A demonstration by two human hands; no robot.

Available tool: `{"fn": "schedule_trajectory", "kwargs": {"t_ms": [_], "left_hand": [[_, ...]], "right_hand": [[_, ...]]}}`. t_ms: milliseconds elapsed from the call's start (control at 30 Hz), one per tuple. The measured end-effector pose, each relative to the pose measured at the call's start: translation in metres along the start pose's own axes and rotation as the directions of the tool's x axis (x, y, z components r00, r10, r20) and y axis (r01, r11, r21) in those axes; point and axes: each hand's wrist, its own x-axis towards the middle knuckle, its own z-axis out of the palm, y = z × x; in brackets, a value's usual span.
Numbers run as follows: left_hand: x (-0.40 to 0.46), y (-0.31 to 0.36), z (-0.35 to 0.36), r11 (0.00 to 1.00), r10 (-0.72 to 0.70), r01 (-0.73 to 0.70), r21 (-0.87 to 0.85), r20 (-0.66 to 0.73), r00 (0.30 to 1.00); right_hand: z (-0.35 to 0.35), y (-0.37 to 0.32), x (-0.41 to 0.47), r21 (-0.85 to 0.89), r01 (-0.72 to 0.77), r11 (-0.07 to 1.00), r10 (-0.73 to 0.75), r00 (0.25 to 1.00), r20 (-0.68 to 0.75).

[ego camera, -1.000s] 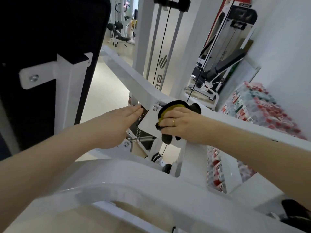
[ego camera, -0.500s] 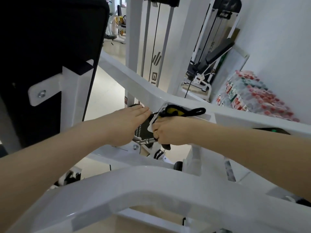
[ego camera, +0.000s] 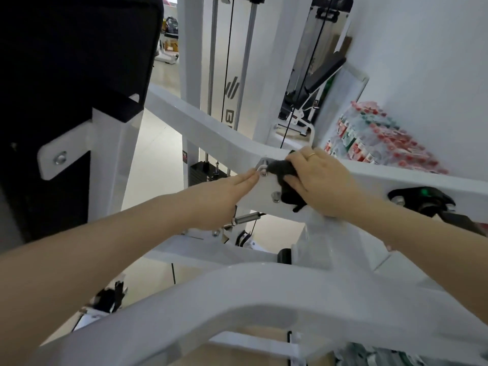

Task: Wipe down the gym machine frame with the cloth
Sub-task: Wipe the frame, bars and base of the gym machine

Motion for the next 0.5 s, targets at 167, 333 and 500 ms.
{"fn": "schedule_trajectory", "kwargs": {"t_ms": [167,333,500], "left_hand": [[0.002,-0.006,0.001,0.995,0.098,-0.098,0.025,0.013,0.995],[-0.001,-0.008,-0.002,0.995,0.068,-0.068,0.07,0.006,0.998],[-0.022,-0.007,-0.004,0.99,-0.025,0.031,0.137,-0.046,0.999]], "right_hand": [[0.008,0.013,-0.021,-0.089,-0.105,0.99,0.104,0.994,-0.02],[0.011,-0.014,0.0,0.018,-0.121,0.993,0.122,0.979,-0.16],[0.004,-0.005,-0.004,0.343,-0.08,0.936,0.159,0.965,-0.207]]}}
